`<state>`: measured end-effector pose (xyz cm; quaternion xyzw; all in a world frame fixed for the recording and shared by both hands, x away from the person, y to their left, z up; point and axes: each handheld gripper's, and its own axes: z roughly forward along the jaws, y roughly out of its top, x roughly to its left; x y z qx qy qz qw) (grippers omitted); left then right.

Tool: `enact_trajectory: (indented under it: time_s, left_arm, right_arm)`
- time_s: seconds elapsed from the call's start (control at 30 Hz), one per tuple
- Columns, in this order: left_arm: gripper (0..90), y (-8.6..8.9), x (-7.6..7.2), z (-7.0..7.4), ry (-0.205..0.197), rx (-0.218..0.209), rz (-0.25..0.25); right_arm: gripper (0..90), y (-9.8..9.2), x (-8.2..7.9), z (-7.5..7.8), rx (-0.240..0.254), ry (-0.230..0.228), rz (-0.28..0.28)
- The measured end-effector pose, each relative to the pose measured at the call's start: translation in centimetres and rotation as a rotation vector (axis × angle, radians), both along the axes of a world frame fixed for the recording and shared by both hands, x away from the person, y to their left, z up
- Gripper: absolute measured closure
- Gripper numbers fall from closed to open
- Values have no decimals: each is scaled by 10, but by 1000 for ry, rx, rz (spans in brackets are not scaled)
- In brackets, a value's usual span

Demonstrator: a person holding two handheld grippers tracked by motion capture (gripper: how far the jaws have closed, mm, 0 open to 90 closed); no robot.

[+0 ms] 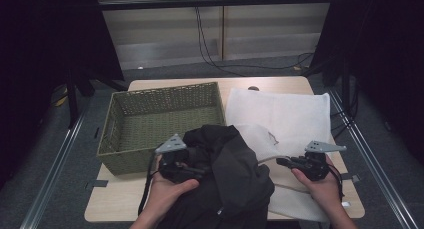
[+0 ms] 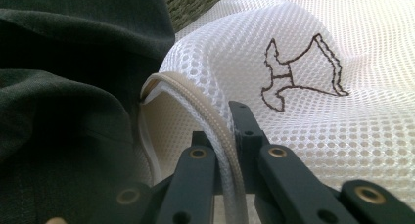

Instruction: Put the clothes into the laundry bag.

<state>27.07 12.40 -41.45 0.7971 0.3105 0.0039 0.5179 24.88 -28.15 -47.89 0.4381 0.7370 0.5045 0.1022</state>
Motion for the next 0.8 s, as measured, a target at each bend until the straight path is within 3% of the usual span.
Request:
enact_trajectory:
  time_s: [0.03,0.07,0.1,0.13,0.17,0.2,0.23,0.27,0.3,0.33,0.37,0.4,0.43,0.5,0.57,0.6,0.7,0.73,0.77,0.8]
  left_arm:
    - [152,-11,3,-8,15,45,-9]
    - [264,-11,3,-8,15,45,-9]
    - [264,-14,4,-13,23,53,-21]
    - [445,-16,4,-20,28,50,-35]
    - [687,-16,3,-26,17,36,-31]
    - [781,-17,3,-30,22,32,-42]
    - [817,-20,4,-36,51,24,-88]
    - [819,-22,4,-37,66,20,-117]
    - [819,-27,-3,-34,64,-17,-226]
    - [819,-27,-3,-34,64,-17,-226]
    - [819,-33,-11,-29,77,-92,-355]
    - [818,-36,-16,-25,79,-123,-425]
    - [817,-36,-16,-25,79,-123,-425]
    - [817,-43,-24,-19,87,-187,-545]
    - [814,-53,-30,-17,78,-200,-640]
    - [809,-64,-32,-21,80,-131,-663]
    - [806,-78,-19,-40,153,-46,-549]
    - [806,-82,-14,-47,170,-14,-530]
    - [807,-82,-14,-47,170,-14,-530]
    - [807,-87,-11,-51,181,27,-527]
  right_arm:
    - [884,0,0,0,2,3,5]
    - [884,0,0,0,2,3,5]
    - [884,0,0,0,1,8,15]
    - [884,1,1,0,-1,7,20]
    - [884,2,1,0,-2,10,22]
    - [884,2,1,0,-8,11,27]
    - [886,4,0,1,-22,11,39]
    - [886,5,0,1,-29,8,47]
    - [887,6,0,2,-36,5,48]
    - [887,6,-1,2,-36,8,51]
    - [888,7,-1,3,-32,9,51]
    - [889,7,0,3,-33,7,55]
    - [890,8,0,3,-34,14,52]
    - [890,9,0,3,-33,21,45]
    - [891,12,0,2,-34,28,33]
    - [891,14,1,2,-32,34,25]
    - [891,17,2,5,-15,34,17]
    - [891,16,3,6,0,33,14]
    - [891,16,3,6,0,33,14]
    - [892,16,3,9,25,36,8]
